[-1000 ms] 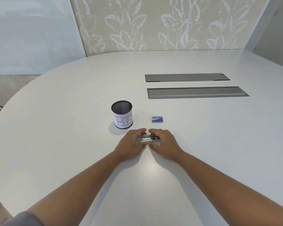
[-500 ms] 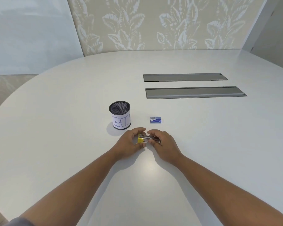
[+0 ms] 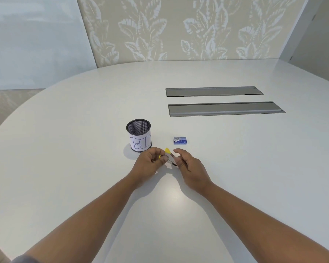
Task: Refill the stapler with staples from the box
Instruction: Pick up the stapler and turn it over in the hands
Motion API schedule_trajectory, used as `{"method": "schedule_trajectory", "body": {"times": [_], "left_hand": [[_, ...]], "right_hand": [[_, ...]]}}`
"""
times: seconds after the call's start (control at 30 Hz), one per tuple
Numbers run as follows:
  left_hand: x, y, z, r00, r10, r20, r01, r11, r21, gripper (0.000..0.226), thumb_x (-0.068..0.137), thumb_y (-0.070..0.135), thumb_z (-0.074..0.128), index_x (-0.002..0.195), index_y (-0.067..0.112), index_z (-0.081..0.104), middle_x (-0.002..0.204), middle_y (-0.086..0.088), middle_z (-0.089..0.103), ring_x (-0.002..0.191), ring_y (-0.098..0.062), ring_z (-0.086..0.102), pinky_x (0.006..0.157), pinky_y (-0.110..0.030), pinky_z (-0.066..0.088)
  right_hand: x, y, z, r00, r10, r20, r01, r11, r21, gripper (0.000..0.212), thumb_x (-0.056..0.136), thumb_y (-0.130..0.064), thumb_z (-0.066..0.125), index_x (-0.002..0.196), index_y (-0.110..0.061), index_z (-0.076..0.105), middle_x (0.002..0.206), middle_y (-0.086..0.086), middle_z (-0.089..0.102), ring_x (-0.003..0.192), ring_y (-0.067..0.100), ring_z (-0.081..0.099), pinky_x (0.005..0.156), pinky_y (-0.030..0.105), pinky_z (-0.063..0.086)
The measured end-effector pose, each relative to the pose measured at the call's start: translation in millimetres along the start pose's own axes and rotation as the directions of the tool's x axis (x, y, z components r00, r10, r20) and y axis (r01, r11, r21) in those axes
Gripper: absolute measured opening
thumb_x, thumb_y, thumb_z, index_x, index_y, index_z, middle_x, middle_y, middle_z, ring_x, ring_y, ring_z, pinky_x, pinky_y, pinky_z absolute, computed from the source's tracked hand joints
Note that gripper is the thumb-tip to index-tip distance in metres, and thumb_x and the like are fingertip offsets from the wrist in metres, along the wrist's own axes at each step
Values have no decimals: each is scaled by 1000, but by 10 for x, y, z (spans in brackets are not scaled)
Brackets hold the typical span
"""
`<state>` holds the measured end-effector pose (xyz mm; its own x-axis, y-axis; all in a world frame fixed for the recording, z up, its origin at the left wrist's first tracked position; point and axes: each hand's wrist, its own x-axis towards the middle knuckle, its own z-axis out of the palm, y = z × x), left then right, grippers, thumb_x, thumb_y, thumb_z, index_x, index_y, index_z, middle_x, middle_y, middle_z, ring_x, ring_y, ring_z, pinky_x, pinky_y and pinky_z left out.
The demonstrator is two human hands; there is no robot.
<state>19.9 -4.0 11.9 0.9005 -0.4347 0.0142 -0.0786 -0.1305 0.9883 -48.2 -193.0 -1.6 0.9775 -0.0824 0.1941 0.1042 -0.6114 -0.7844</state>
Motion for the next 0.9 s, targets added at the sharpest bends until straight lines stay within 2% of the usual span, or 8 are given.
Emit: {"method": "schedule_trajectory", "body": {"times": [0.07,0.13,0.27,0.47,0.57,0.67,0.77,0.9], "left_hand": [[15,21,19,1000,-13,-18,12,998,-54,3,92,24,73,94,23,71,76,3,71,63,-10,52,59,-18,46],[31,54,42,998,-39,-41,35,994,-104,12,90,28,75,96,18,72,78,0,73,64,-10,55,58,-18,47],[51,100,130,991,-111,-73,96,977,-192,12,89,33,75,92,22,75,82,0,72,66,-9,58,56,-16,46],[78,169,291,985,-171,-9,157,920,-360,20,94,30,68,93,13,78,76,-9,60,76,-26,49,78,-39,44],[96,195,317,983,-185,5,175,919,-354,25,97,29,65,98,6,75,81,-16,63,71,-26,57,68,-32,52],[81,192,336,984,-181,-2,173,943,-283,25,100,29,61,97,8,75,73,-5,69,58,-13,60,53,-20,50],[53,187,351,985,-170,2,166,963,-210,28,101,33,59,93,9,71,65,3,69,54,-8,62,52,-16,49],[28,192,370,992,-126,-26,126,992,7,35,101,43,53,82,17,67,63,-2,65,56,-17,57,54,-23,46]], "right_hand": [[-2,-19,-3,1000,-10,21,10,1000,6,41,100,-54,38,140,-44,40,95,-34,66,93,-1,64,80,26,49],[2,-32,3,999,-24,43,24,1000,3,47,99,-54,38,144,-43,34,94,-35,65,90,1,64,81,27,50],[6,-11,12,998,-31,62,30,999,15,52,100,-47,42,150,-39,29,91,-18,69,86,10,65,83,38,53],[24,5,-2,998,-12,56,8,997,72,56,102,-39,52,153,-28,32,86,-6,71,84,16,67,80,43,54],[31,27,9,999,-5,53,0,997,83,59,99,-45,51,152,-32,30,87,-11,70,84,11,67,79,37,52],[45,43,20,998,10,62,-15,996,89,40,97,-50,47,136,-44,40,85,-5,72,82,17,68,81,43,54],[65,29,18,998,37,45,-43,990,136,20,96,-56,44,112,-43,49,77,1,70,72,25,66,74,51,54],[91,-24,3,994,109,13,-109,980,164,30,94,-58,43,94,-28,51,74,4,65,71,28,61,74,54,55]]}}
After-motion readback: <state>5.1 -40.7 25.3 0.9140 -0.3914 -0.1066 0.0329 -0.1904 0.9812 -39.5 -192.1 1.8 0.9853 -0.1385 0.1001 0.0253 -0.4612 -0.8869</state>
